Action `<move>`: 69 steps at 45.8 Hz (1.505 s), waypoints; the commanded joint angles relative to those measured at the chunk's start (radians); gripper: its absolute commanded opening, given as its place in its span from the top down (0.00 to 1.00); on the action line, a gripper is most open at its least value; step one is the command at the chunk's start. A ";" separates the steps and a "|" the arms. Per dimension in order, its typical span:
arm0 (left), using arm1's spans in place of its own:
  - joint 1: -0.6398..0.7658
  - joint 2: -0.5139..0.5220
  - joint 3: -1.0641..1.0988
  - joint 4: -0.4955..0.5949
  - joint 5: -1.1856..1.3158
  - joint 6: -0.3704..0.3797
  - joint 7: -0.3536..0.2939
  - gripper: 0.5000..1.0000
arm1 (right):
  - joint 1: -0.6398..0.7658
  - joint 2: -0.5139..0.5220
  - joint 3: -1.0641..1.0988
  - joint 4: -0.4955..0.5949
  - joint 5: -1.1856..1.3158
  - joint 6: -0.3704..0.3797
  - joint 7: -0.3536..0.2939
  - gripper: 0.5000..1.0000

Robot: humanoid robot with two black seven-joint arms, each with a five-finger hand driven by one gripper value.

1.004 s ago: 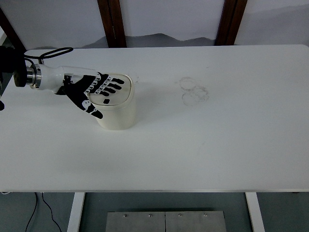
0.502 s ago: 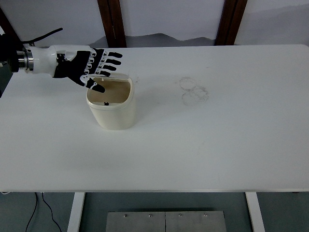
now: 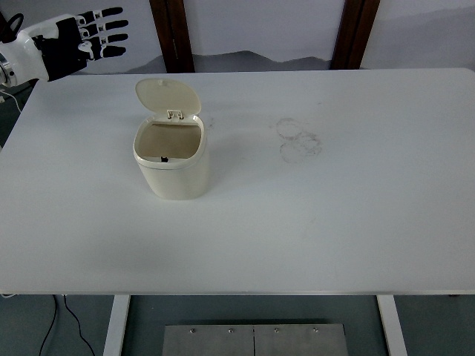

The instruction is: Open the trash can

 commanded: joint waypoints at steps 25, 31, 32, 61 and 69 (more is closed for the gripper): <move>0.289 -0.137 -0.440 0.330 -0.009 0.040 -0.073 0.00 | 0.000 0.000 0.000 0.000 0.000 0.000 0.000 0.01; 0.363 -0.138 -0.498 0.353 -0.047 0.039 -0.074 0.00 | 0.000 0.000 0.000 0.000 0.000 0.000 0.000 0.01; 0.372 -0.140 -0.501 0.359 -0.056 0.039 -0.074 0.00 | 0.000 0.000 0.000 0.000 0.000 0.000 0.000 0.01; 0.558 -0.229 -0.503 0.461 -0.182 -0.007 -0.228 0.00 | 0.000 0.000 0.000 0.000 0.000 0.000 0.000 0.01; 0.587 -0.229 -0.504 0.461 -0.205 -0.021 -0.240 0.00 | 0.000 0.000 0.000 0.000 0.000 0.000 0.000 0.01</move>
